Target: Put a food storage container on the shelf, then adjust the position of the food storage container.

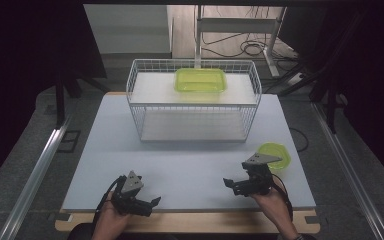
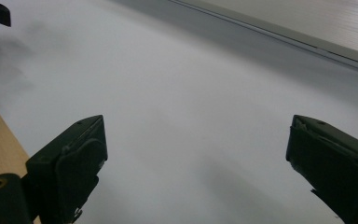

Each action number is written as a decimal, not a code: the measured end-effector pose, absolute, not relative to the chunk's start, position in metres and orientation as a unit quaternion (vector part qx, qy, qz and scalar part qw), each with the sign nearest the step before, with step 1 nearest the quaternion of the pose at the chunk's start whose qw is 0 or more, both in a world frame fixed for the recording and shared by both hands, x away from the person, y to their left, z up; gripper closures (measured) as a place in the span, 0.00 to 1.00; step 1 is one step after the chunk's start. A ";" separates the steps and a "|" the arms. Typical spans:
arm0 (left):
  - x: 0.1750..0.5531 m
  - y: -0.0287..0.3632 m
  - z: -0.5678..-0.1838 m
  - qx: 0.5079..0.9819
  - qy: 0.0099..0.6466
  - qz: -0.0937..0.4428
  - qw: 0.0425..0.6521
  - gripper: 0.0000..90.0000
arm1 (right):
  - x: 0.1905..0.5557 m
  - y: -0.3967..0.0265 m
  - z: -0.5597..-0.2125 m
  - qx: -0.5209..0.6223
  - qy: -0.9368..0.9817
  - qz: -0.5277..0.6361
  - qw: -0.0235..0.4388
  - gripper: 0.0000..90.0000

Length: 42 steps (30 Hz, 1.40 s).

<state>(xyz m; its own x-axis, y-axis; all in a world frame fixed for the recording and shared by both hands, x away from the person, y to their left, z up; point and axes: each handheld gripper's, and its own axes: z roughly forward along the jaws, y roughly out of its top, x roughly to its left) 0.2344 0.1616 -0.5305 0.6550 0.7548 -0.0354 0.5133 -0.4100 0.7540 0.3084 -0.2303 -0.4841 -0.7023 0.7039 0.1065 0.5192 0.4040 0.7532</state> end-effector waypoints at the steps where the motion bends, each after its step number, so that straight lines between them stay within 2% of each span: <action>1: 0.235 0.162 -0.531 0.825 0.385 0.157 0.384 0.03 | 0.309 -0.231 -0.484 0.370 0.829 0.402 0.116 0.05; 6: 0.236 0.163 -0.532 0.824 0.387 0.154 0.385 0.03 | 0.311 -0.235 -0.480 0.385 0.824 0.402 0.109 0.05; 9: 0.236 0.163 -0.532 0.824 0.387 0.153 0.386 0.03 | 0.313 -0.240 -0.473 0.394 0.823 0.391 0.124 0.17; 10: 0.236 0.163 -0.532 0.824 0.387 0.153 0.386 0.03 | 0.313 -0.240 -0.473 0.394 0.823 0.391 0.124 0.17; 13: 0.236 0.163 -0.532 0.825 0.383 0.149 0.388 0.03 | 0.317 -0.249 -0.466 0.405 0.814 0.396 0.130 0.29; 14: 0.236 0.162 -0.532 0.825 0.381 0.147 0.389 0.03 | 0.320 -0.258 -0.462 0.415 0.805 0.401 0.139 0.38; 15: 0.236 0.162 -0.532 0.826 0.379 0.147 0.390 0.03 | 0.320 -0.258 -0.462 0.415 0.805 0.401 0.139 0.38; 17: 0.236 0.161 -0.532 0.828 0.375 0.148 0.390 0.03 | 0.324 -0.268 -0.458 0.422 0.799 0.404 0.144 0.47; 18: 0.235 0.161 -0.532 0.829 0.373 0.149 0.390 0.03 | 0.325 -0.273 -0.457 0.426 0.797 0.402 0.149 0.52; 19: 0.235 0.160 -0.532 0.829 0.372 0.149 0.391 0.03 | 0.329 -0.284 -0.454 0.432 0.792 0.403 0.154 0.62; 21: 0.235 0.160 -0.532 0.829 0.372 0.148 0.390 0.03 | 0.333 -0.294 -0.453 0.440 0.789 0.398 0.163 0.71; 22: 0.235 0.160 -0.532 0.829 0.372 0.148 0.390 0.03 | 0.333 -0.294 -0.453 0.440 0.789 0.398 0.163 0.71; 27: 0.236 0.160 -0.533 0.831 0.370 0.147 0.388 0.03 | 0.348 -0.326 -0.451 0.471 0.770 0.390 0.183 0.95; 29: 0.236 0.160 -0.533 0.831 0.371 0.148 0.388 0.03 | 0.352 -0.337 -0.451 0.482 0.762 0.388 0.190 0.99; 42: 0.236 0.160 -0.534 0.834 0.371 0.148 0.381 0.03 | 0.371 -0.386 -0.460 0.545 0.722 0.363 0.224 0.99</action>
